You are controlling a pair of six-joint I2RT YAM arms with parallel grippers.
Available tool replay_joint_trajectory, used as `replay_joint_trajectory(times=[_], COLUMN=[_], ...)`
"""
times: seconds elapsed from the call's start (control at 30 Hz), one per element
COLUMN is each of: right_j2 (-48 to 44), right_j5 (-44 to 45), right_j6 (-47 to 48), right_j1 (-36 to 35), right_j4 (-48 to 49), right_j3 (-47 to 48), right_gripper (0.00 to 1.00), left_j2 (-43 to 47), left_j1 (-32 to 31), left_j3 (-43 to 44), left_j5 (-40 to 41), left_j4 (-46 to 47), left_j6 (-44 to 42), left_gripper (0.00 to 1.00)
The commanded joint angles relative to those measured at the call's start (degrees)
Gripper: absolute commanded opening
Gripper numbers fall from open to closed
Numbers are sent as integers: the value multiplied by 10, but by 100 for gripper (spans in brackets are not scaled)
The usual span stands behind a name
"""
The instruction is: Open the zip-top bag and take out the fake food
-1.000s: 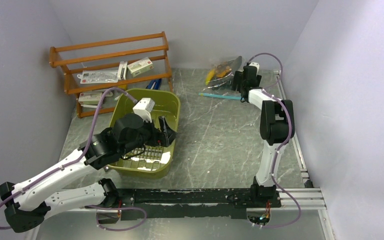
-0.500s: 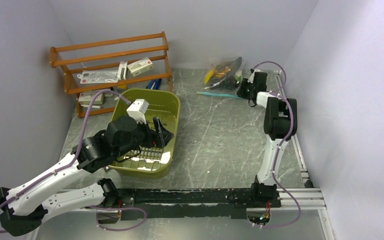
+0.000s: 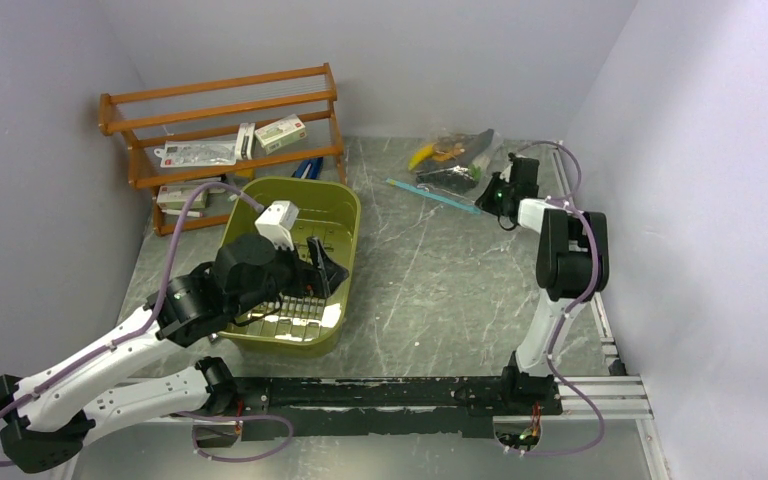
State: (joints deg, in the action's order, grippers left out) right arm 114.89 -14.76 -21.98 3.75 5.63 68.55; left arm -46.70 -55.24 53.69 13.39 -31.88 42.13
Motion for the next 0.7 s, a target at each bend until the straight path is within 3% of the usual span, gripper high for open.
replay_joint_trajectory(times=[0.0,0.1,0.17,0.23,0.27,0.3,0.33,0.53,0.67], right_j2=[-61,-36,-11,5,16,19,20,44,33], right_j5=[50,38,35,11,-7,-27,-33,-75,-102], right_j6=[2,44,59,69,73,78,76,94,95], right_j1=[2,2,2,2,2,1,1,-2,-2], right_j4=[0,-68,-114,-140,-139,-127,-114,-110,-72], right_j3=[-13,55,100,128,131,125,118,107,68], right_gripper=[8,16,36,46,55,78,89,88,77], left_j2=[5,1,-1,-1,-1,-2,-3,-2,-2], left_j1=[-1,-2,-1,-1,-1,-2,-2,-1,-2], left_j3=[-9,-5,-5,-7,-6,-5,-4,0,-3], left_j5=[-22,-27,-25,-24,-26,-29,-33,-36,-41], left_j4=[28,28,29,36,39,38,37,34,41], left_j6=[3,2,2,1,1,1,1,-1,-2], left_gripper=[99,99,99,99,99,99,99,99,99])
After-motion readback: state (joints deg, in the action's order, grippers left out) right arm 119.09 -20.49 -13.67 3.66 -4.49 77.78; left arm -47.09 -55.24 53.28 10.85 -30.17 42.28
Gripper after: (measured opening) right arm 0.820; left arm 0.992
